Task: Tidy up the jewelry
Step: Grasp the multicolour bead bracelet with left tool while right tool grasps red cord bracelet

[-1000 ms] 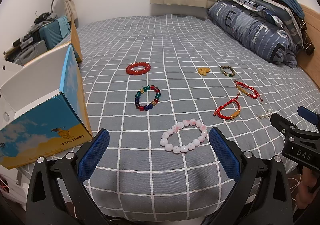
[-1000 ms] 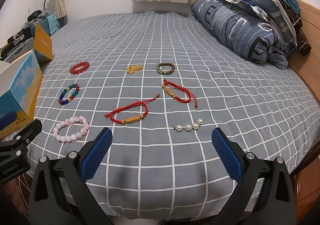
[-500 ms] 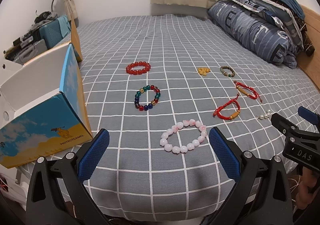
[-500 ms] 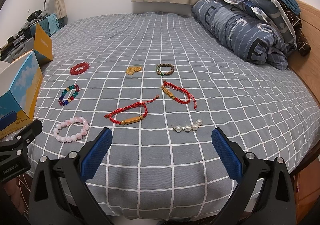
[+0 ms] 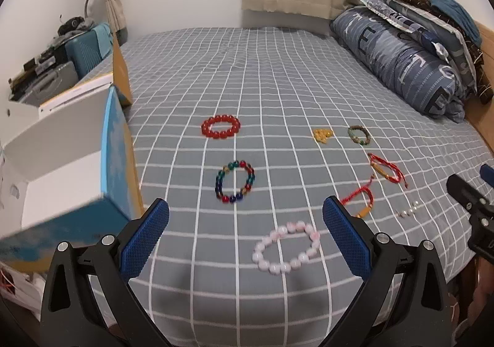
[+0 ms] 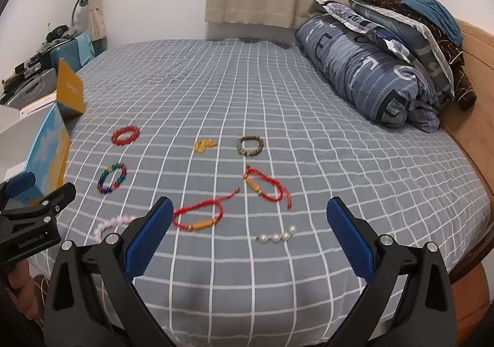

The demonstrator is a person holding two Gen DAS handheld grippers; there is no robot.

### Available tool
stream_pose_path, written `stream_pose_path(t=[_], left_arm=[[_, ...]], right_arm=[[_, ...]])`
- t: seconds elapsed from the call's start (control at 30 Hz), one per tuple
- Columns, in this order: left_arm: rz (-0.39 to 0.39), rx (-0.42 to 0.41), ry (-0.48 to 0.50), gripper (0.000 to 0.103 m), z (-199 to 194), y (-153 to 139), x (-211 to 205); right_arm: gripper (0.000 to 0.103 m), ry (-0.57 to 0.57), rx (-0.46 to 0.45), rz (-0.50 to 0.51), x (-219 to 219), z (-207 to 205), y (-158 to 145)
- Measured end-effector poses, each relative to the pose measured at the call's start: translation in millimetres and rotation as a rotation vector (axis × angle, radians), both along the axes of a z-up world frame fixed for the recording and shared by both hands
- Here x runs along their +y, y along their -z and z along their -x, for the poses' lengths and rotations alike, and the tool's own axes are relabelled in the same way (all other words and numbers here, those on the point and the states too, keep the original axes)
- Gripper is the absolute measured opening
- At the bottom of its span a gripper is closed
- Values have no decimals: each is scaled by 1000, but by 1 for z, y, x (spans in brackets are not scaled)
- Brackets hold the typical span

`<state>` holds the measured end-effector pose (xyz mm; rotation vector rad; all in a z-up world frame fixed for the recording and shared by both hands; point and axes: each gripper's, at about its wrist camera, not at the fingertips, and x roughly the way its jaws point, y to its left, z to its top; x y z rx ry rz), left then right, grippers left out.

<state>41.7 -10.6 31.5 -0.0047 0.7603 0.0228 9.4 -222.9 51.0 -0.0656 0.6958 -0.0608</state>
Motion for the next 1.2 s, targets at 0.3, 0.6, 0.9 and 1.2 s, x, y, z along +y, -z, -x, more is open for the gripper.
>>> stream_pose_path(t=[0.3, 0.6, 0.9, 1.2], left_arm=[[25, 55, 7, 97, -52, -3, 6], [11, 129, -7, 97, -108, 29, 15], [10, 239, -20, 97, -137, 89, 25], [30, 278, -17, 97, -143, 109, 30]], right_arm=[[96, -1, 25, 54, 3, -56, -12], [95, 12, 134, 49, -9, -130, 28], [95, 24, 277, -1, -27, -173, 98], [78, 29, 374, -61, -37, -184, 126]])
